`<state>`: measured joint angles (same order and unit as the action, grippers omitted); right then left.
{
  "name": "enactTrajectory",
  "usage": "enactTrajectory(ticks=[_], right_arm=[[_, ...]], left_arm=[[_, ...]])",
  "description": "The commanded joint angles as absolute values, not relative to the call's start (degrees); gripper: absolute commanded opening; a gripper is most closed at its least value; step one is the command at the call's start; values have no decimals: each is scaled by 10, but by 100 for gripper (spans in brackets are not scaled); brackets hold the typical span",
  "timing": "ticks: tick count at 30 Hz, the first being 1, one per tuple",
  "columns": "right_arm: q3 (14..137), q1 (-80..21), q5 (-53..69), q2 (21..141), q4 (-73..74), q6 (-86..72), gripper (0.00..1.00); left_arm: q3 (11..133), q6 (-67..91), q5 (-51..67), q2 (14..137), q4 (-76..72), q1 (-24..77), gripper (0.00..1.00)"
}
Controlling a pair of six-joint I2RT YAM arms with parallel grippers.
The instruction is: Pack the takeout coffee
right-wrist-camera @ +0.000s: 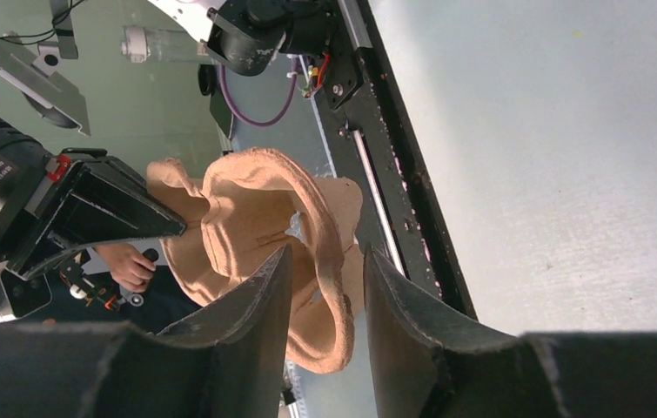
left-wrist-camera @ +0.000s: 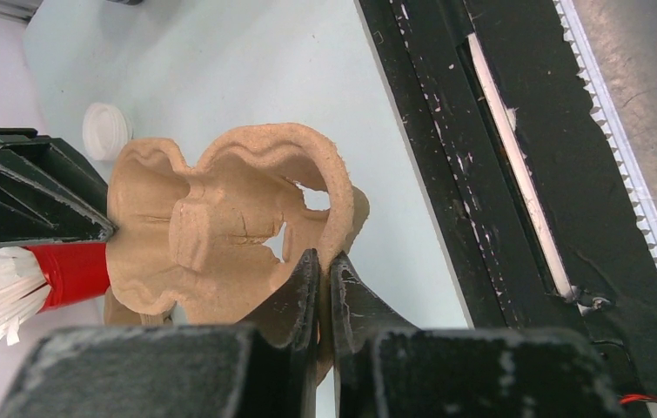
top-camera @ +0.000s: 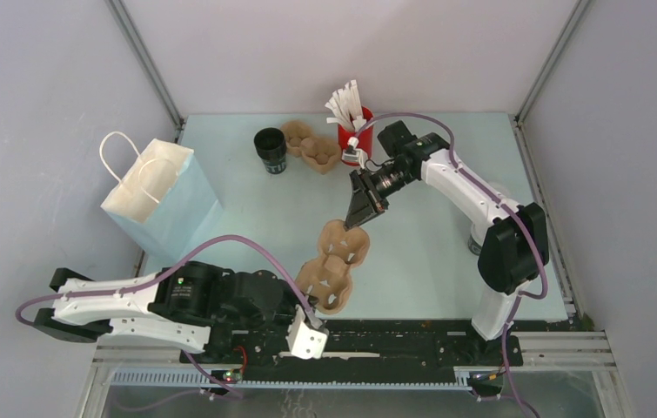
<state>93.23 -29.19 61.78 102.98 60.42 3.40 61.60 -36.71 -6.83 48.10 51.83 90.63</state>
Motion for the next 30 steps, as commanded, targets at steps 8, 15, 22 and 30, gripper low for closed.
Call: enactTrajectory(ticks=[8,15,22,30], right_arm=[[901,-294,654,1019,581,53,35],[869,-261,625,981,533,-10,10],[809,-197,456,863,538,-45,4],[762,-185,381,727,537,-81,5]], left_arm=[[642,-378,-71,464,513,910,0],[654,-283,-117,469,497,909,56],[776,-15,-150,486,498,699,93],[982,137,-376,592,616,368,91]])
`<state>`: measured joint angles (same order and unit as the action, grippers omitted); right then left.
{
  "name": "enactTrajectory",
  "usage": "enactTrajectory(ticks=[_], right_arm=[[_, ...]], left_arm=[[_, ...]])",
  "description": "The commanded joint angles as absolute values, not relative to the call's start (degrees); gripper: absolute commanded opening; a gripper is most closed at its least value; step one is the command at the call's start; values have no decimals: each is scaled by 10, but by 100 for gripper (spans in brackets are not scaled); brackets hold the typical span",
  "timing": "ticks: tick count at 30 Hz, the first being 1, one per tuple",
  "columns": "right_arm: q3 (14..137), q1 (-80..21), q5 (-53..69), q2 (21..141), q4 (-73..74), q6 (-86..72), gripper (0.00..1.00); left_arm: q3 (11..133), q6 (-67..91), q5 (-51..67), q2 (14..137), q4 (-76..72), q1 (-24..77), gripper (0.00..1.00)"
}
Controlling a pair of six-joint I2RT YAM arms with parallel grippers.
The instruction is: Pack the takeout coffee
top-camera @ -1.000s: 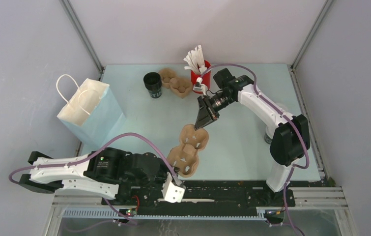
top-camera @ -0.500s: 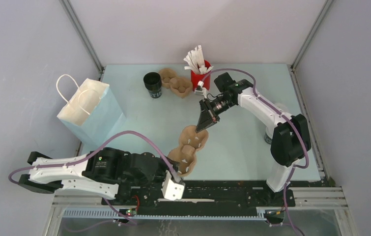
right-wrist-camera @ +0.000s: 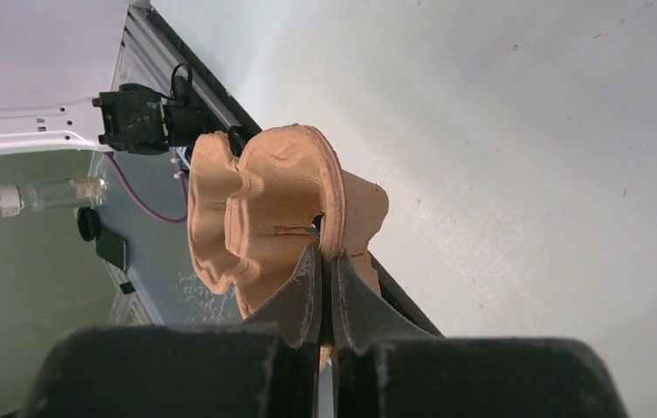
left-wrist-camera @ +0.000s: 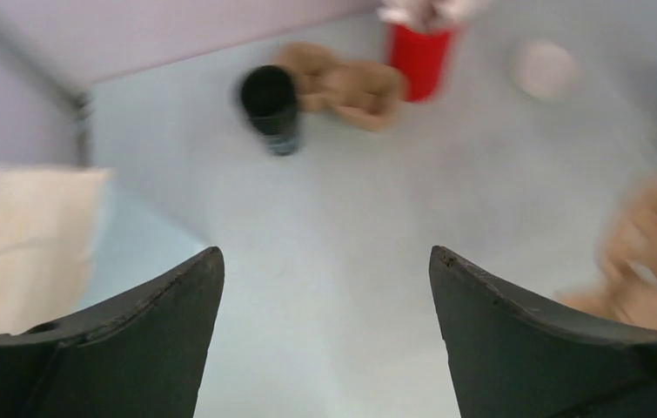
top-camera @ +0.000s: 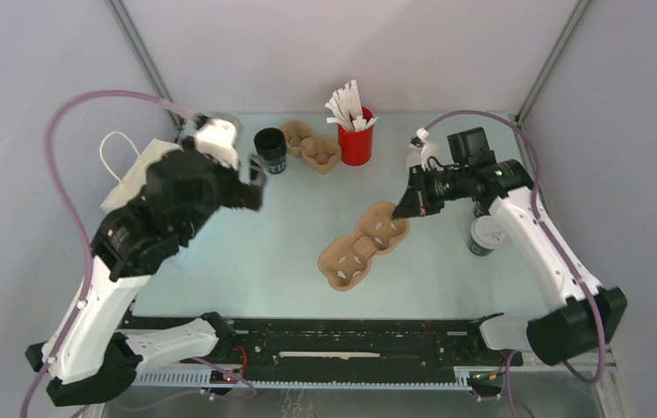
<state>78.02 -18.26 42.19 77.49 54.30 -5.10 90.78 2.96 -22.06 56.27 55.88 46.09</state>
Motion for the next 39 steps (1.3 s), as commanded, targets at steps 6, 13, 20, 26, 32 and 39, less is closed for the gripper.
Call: enactTrajectory(ticks=[6,13,20,26,32,39], right_arm=[[750,-185,393,687,543,-102,5],[750,-187,435,664,535,-149,4],[750,-188,447,670,559,-125,4],[750,-186,454,676,562,-115,4],[750,-186,448,667,571,-99,4],[750,-183,449,661,574,-96,3]], left_arm=[[978,142,-518,610,597,212,96],[902,116,-449,622,543,43,100],[838,66,-203,640,485,-99,100],[819,42,-171,658,447,-117,93],[805,49,-205,684,435,-128,76],[762,36,-188,640,398,-128,33]])
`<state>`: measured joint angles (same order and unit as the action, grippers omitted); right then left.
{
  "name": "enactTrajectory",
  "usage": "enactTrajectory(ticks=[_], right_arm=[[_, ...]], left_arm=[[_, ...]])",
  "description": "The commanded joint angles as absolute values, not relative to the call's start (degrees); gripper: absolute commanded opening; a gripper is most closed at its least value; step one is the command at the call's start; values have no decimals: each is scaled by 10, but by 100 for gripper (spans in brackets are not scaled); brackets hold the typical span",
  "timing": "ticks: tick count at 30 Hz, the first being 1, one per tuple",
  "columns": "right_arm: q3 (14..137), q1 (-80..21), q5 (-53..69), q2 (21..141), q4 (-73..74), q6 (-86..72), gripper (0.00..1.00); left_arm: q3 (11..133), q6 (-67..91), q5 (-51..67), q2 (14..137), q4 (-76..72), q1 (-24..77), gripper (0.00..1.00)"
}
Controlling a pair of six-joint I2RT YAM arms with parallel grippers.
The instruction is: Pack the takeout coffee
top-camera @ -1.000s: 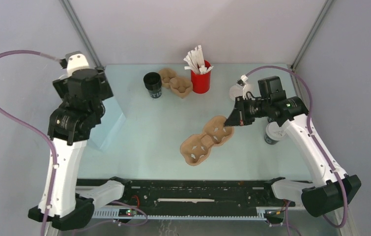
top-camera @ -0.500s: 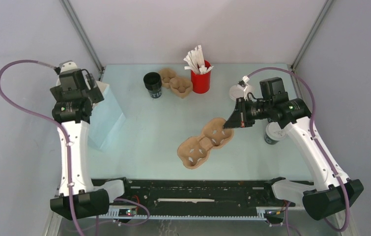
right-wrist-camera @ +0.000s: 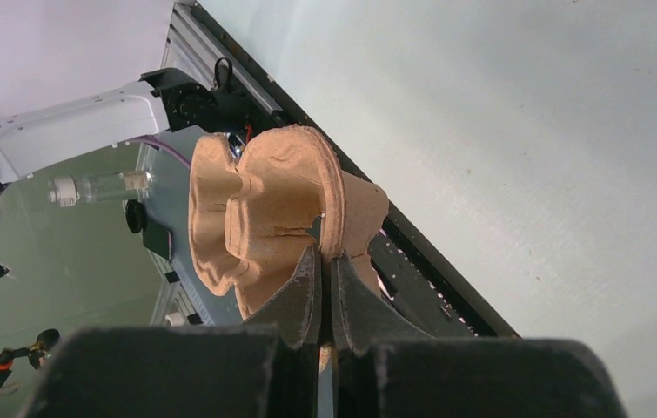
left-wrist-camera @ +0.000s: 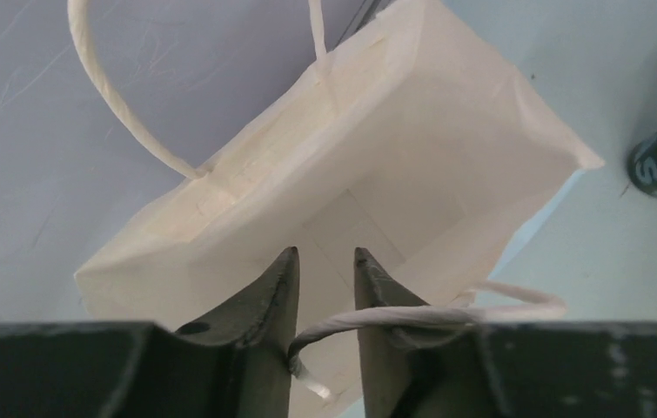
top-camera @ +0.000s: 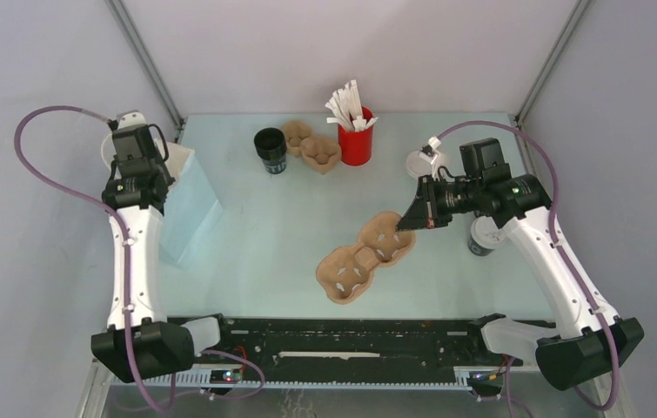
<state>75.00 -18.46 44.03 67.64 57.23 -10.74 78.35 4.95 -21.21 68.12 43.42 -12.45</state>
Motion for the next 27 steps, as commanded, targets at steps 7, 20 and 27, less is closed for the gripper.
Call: enactTrajectory(ticks=[7,20,27], right_arm=[[750,-181,438,650,538,-143,0],[750,-182,327,634,516,-234,0],[752,-135,250,588,509,-275,0]], left_arm=[[686,51,-73,545,416,-86,9],[622,222,-1,344,517,56,0],[614,270,74,343,497,227,0]])
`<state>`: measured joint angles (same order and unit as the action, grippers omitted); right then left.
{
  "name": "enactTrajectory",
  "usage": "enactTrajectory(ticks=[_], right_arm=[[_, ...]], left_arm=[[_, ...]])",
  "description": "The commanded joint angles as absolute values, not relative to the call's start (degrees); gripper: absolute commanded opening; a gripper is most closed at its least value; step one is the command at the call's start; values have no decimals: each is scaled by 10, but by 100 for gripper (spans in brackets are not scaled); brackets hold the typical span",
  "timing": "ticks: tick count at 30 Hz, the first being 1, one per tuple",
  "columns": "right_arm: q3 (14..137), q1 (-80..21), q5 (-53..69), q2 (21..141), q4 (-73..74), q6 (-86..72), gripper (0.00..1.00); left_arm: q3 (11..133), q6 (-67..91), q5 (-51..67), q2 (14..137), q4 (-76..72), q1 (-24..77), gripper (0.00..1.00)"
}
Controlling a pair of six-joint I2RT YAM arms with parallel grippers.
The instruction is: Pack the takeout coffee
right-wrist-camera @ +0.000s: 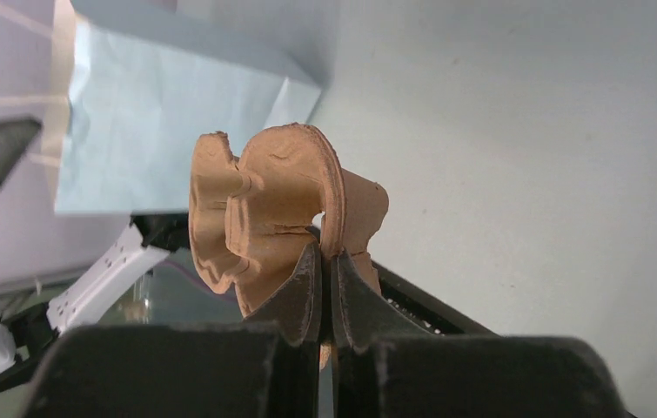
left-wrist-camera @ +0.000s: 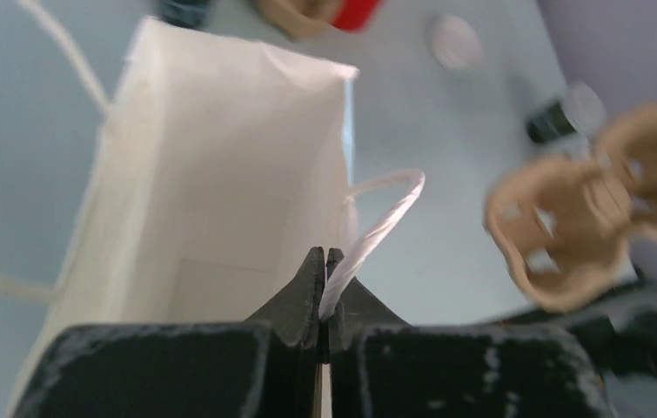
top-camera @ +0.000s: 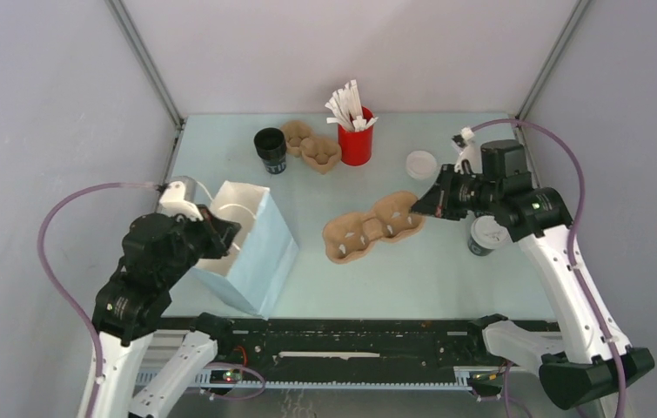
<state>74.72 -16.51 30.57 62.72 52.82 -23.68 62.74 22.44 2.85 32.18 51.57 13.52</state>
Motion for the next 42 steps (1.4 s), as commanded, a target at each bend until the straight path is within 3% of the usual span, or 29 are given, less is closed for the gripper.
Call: enactTrajectory(ticks=[1,5,9,17,27,33,38,42], right_arm=[[757,-126,239,583,520,-275,0],[792,-95,200,569,571,-244,0],[847,-70,163,565,621,-211,0],[993,-31,-15,585,717,-163,0],[1047,-40,-67,600,712,-146,0],[1051,-42,-68,607,711,-145,0],[1066,-42,-77,605,718,-144,0],[1058,-42,-73,600,719,-143,0]], left_arm=[[619,271,65,354,487,265,0],[670,253,8,432,441,409,0],[754,199,5,551,397,490,0],[927,80,88,758,390,554,0],[967,90,55,817,463,596,1],[1052,131,36,846,518,596,61],[1104,175,43,823,524,591,83],[1076,254,11,782,519,543,96]])
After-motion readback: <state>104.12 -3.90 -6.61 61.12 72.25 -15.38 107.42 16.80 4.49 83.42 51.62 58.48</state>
